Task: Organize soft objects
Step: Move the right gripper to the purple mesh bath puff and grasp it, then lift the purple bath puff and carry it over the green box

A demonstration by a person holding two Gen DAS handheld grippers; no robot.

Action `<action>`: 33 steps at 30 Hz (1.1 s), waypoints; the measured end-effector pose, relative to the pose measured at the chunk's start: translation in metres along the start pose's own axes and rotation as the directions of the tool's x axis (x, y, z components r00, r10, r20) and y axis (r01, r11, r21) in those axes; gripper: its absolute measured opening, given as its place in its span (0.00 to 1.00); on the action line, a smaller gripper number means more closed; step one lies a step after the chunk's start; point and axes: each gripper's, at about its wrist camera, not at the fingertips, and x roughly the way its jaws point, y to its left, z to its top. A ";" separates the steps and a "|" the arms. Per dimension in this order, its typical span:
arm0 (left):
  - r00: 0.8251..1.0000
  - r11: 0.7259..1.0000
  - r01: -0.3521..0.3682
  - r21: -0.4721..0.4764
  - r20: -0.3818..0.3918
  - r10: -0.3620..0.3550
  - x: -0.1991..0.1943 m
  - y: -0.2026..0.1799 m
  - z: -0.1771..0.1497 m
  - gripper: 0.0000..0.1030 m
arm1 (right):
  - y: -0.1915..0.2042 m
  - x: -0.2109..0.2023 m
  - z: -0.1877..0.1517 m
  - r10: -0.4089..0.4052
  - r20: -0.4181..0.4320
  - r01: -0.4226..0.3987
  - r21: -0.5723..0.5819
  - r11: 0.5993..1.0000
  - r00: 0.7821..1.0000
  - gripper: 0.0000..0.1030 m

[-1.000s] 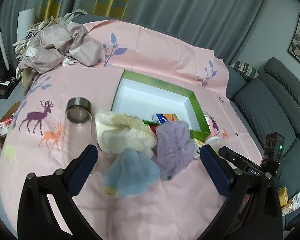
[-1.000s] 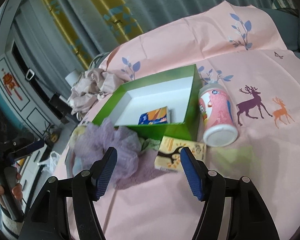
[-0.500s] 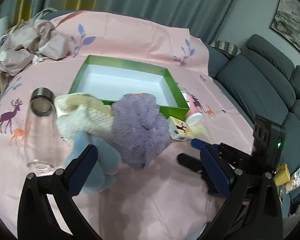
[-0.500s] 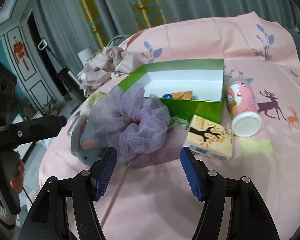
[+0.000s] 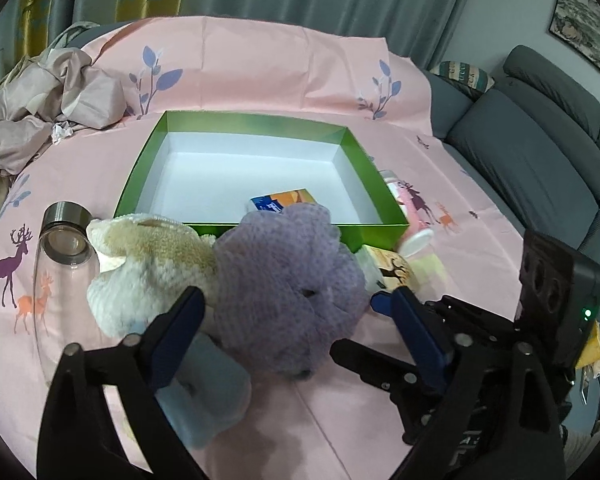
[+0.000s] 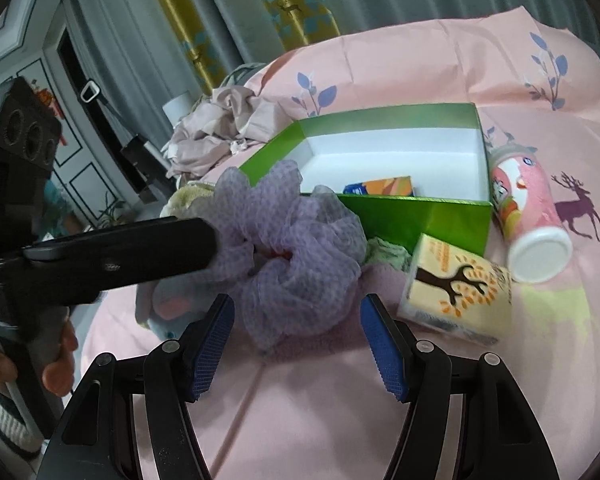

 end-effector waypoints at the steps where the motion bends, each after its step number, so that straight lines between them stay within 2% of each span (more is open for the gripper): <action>1: 1.000 1.000 -0.002 -0.005 -0.005 0.002 0.002 0.001 0.000 0.83 | 0.001 0.002 0.000 -0.003 -0.001 0.003 -0.005 1.000 1.000 0.65; 3: 1.000 1.000 -0.008 -0.020 -0.015 0.007 0.007 0.004 0.000 0.82 | 0.003 0.006 0.001 -0.013 -0.007 0.012 -0.014 1.000 1.000 0.65; 6: 0.999 0.999 -0.010 -0.045 -0.034 0.009 0.013 0.009 0.001 0.53 | 0.006 0.012 0.003 -0.025 -0.013 0.024 -0.031 0.999 1.000 0.65; 9: 0.998 0.996 0.002 -0.084 -0.065 -0.008 0.020 0.016 0.000 0.38 | 0.009 0.017 0.003 -0.038 -0.021 0.037 -0.053 0.998 0.999 0.50; 10: 0.997 0.996 0.010 -0.091 -0.071 -0.017 0.022 0.016 0.000 0.32 | 0.010 0.019 0.003 -0.034 -0.029 0.032 -0.056 0.998 0.999 0.41; 12: 0.996 0.995 0.020 -0.097 -0.081 -0.028 0.024 0.016 -0.001 0.26 | 0.011 0.021 0.003 -0.029 -0.032 0.027 -0.059 0.998 0.999 0.33; 14: 0.996 0.994 0.034 -0.102 -0.083 -0.043 0.023 0.015 -0.003 0.22 | 0.012 0.023 0.004 -0.018 -0.029 0.016 -0.063 0.998 0.999 0.17; 15: 0.995 0.993 0.044 -0.106 -0.081 -0.053 0.022 0.014 -0.004 0.18 | 0.013 0.024 0.004 -0.006 -0.028 0.004 -0.061 0.998 1.000 0.15; 19: 0.993 0.989 0.093 -0.114 -0.061 -0.100 0.013 0.011 -0.008 0.18 | 0.013 0.020 0.005 0.033 -0.014 -0.033 -0.031 0.999 0.999 0.11; 25: 0.993 0.987 0.112 -0.111 -0.022 -0.115 -0.008 0.005 -0.010 0.18 | 0.016 -0.001 0.005 0.061 0.025 -0.060 -0.015 0.998 0.998 0.11; 33: 0.998 0.997 0.055 -0.058 0.028 -0.054 -0.039 -0.016 -0.009 0.18 | 0.029 -0.026 0.005 0.075 0.060 -0.072 -0.048 0.996 0.995 0.11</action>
